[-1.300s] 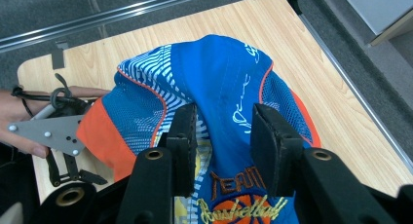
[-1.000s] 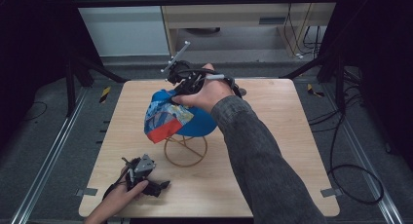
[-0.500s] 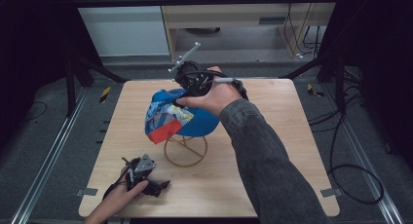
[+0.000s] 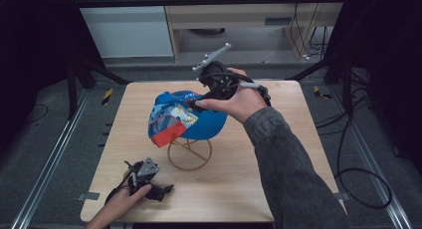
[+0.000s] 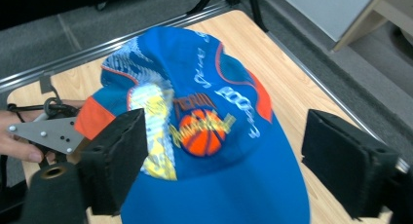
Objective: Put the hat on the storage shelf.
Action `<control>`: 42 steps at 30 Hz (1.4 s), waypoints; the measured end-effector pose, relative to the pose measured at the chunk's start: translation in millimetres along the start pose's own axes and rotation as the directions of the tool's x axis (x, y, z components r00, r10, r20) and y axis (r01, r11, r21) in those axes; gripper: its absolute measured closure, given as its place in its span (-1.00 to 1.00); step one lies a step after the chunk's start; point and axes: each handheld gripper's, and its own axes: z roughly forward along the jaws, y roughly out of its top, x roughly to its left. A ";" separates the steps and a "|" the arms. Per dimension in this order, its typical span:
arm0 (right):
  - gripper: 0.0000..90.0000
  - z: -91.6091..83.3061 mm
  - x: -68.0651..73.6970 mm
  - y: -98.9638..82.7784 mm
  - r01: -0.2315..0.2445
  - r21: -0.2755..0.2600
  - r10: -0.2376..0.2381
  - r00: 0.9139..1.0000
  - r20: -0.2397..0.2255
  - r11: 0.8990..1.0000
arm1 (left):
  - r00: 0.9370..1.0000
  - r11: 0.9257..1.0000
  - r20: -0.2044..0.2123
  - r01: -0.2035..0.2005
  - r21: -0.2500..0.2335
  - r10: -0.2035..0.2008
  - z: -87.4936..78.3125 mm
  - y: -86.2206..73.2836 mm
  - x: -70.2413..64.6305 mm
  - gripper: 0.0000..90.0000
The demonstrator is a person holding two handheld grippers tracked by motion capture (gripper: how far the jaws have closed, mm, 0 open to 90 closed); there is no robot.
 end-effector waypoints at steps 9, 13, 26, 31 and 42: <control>-0.84 -23.2 -16.2 -28.2 -0.038 -0.035 0.038 0.999 0.013 0.999 | 1.000 1.000 -0.001 -0.001 0.000 0.001 0.0 0.0 0.1 -1.00; -0.85 -31.7 -21.4 -39.8 -0.047 -0.057 0.048 0.999 0.018 0.997 | 1.000 1.000 -0.001 -0.001 0.000 0.001 0.0 0.0 0.1 -1.00; -0.82 -58.7 -36.3 -74.8 -0.108 -0.109 0.116 0.991 0.070 0.988 | 1.000 1.000 -0.002 -0.001 0.000 0.001 0.0 0.0 0.0 -1.00; -0.78 -67.9 -39.7 -91.8 -0.122 -0.107 0.132 0.987 0.095 0.987 | 1.000 1.000 -0.002 0.000 -0.004 0.000 0.2 -0.1 -0.1 -1.00; -0.73 -76.9 -44.3 -127.8 -0.140 -0.118 0.156 0.978 0.138 0.983 | 1.000 1.000 -0.003 0.000 -0.004 0.000 0.3 -0.2 -0.1 -1.00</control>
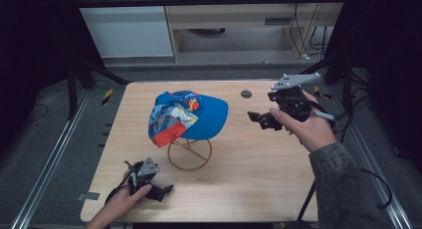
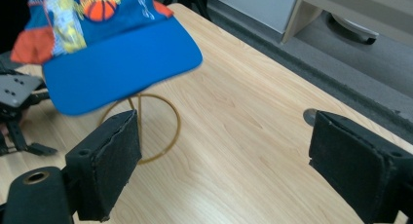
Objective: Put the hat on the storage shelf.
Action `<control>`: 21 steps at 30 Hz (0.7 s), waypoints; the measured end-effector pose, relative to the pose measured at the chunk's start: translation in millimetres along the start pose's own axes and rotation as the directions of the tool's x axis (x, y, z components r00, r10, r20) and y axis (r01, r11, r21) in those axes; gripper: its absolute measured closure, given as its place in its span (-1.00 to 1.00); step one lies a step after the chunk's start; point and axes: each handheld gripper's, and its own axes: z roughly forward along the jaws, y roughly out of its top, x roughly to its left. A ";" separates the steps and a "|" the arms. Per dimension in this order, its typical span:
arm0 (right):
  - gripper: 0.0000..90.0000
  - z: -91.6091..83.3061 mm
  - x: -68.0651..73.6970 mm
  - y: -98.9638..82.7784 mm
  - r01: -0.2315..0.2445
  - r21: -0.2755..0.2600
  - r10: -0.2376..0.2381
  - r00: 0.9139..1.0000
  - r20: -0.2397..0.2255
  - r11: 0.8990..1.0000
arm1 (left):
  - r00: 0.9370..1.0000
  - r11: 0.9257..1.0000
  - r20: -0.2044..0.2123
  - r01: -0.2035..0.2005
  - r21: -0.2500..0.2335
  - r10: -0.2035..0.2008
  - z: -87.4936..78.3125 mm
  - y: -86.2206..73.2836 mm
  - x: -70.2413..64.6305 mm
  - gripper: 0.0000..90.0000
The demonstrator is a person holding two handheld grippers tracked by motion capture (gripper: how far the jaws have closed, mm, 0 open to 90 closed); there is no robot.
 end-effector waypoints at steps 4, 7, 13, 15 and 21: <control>-0.73 -1.9 -3.1 -15.1 -0.014 -0.002 0.014 1.000 0.016 1.000 | 1.000 1.000 0.000 0.000 0.000 0.000 0.0 0.0 0.0 -1.00; -0.73 -2.1 -4.2 -28.8 -0.019 0.000 0.019 1.000 0.023 1.000 | 1.000 1.000 0.002 0.005 0.000 -0.005 0.1 -0.1 -0.3 -1.00; -0.73 -0.3 -6.0 -48.4 -0.034 0.009 0.034 0.999 0.035 0.999 | 1.000 1.000 0.003 -0.002 0.005 0.002 -0.3 0.0 0.1 -1.00; -0.72 0.1 -6.3 -53.8 -0.035 0.010 0.035 0.999 0.038 0.999 | 1.000 1.000 0.003 -0.002 0.005 0.002 -0.3 0.0 0.1 -1.00; -0.72 3.3 -7.7 -67.9 -0.038 0.029 0.037 0.998 0.043 0.999 | 1.000 1.000 0.003 -0.002 0.005 0.002 -0.3 0.0 0.1 -1.00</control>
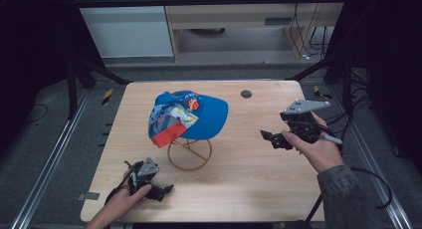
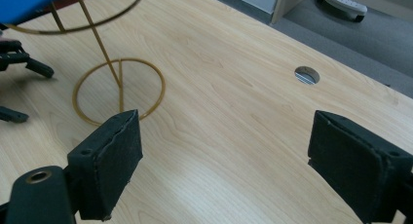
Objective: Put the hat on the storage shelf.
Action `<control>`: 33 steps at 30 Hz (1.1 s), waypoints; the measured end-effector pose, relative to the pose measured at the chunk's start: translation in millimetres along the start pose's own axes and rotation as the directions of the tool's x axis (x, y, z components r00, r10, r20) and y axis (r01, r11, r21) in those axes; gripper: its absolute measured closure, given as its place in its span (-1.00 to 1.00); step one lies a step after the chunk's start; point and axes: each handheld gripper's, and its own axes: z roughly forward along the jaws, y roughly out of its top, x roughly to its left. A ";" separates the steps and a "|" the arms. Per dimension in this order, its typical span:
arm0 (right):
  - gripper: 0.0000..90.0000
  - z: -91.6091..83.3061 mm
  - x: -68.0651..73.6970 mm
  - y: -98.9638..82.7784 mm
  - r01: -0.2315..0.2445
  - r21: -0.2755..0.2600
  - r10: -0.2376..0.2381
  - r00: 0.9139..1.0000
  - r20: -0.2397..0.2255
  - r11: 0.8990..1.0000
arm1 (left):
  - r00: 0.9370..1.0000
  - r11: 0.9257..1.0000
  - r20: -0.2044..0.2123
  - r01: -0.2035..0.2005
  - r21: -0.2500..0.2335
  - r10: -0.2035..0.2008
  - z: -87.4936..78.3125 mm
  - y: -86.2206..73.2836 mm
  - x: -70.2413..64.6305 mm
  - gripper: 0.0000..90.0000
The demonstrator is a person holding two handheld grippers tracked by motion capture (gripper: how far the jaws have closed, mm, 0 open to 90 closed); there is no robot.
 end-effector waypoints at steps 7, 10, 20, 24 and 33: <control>-0.72 2.7 -2.0 -11.6 -0.009 0.001 0.009 1.000 0.008 1.000 | 1.000 1.000 0.000 0.000 0.000 0.000 0.0 0.0 0.0 -1.00; -0.72 4.6 -3.0 -18.0 -0.014 0.002 0.014 1.000 0.009 1.000 | 1.000 1.000 0.000 0.000 0.000 0.000 0.0 0.0 0.0 -1.00; -0.70 20.8 -8.5 -51.5 -0.044 0.027 0.044 0.999 0.021 0.999 | 1.000 1.000 0.000 0.001 0.000 -0.001 0.0 0.0 0.0 -1.00; -0.70 33.7 -11.1 -65.9 -0.065 0.036 0.063 0.997 0.039 0.997 | 1.000 1.000 0.000 0.000 0.000 0.000 0.0 0.0 0.0 -1.00; -0.70 69.3 -16.3 -93.7 -0.103 0.077 0.098 0.993 0.071 0.992 | 1.000 1.000 0.000 0.000 0.000 0.000 0.0 0.0 0.0 -1.00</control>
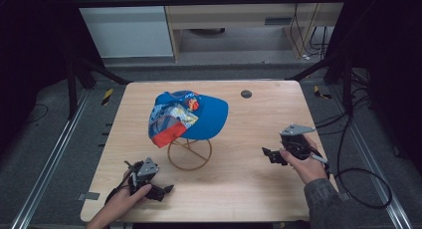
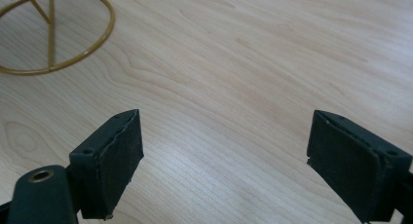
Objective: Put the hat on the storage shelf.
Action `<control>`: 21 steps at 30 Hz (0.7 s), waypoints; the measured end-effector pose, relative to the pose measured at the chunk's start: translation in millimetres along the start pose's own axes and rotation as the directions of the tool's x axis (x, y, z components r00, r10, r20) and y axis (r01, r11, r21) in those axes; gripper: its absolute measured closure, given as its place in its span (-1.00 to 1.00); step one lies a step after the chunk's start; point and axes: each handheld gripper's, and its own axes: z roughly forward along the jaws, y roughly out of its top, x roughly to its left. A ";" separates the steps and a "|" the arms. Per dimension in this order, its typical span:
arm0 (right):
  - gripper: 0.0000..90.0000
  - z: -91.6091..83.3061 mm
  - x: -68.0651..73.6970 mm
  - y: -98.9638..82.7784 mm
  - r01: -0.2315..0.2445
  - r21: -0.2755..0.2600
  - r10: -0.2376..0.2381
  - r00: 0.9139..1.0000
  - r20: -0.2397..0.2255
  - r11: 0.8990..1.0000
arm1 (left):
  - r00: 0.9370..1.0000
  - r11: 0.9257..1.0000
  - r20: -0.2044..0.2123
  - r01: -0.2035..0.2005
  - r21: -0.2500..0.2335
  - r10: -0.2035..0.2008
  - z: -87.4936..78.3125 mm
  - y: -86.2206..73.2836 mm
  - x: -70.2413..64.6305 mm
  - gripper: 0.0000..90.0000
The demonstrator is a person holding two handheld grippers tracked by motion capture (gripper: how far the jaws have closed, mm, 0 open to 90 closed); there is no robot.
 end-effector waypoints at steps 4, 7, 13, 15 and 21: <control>-0.70 13.7 1.2 -10.0 -0.025 0.015 0.025 1.000 -0.002 1.000 | 1.000 1.000 0.000 0.000 0.000 0.000 0.0 0.0 0.0 -1.00; -0.70 22.2 3.4 -16.3 -0.034 0.030 0.034 0.999 -0.004 0.999 | 1.000 1.000 0.000 0.000 0.000 0.000 0.0 0.0 0.0 -1.00; -0.71 34.5 5.4 -27.9 -0.046 0.050 0.046 0.999 -0.005 0.998 | 1.000 1.000 0.000 0.000 0.000 0.000 0.0 0.0 0.0 -1.00; -0.71 37.5 6.9 -30.9 -0.055 0.051 0.055 0.998 -0.005 0.997 | 1.000 1.000 0.000 0.000 0.000 0.000 0.0 0.0 0.0 -1.00; -0.71 45.5 10.7 -38.2 -0.060 0.058 0.061 0.998 -0.003 0.997 | 1.000 1.000 0.000 0.000 0.000 0.000 0.0 0.0 0.0 -1.00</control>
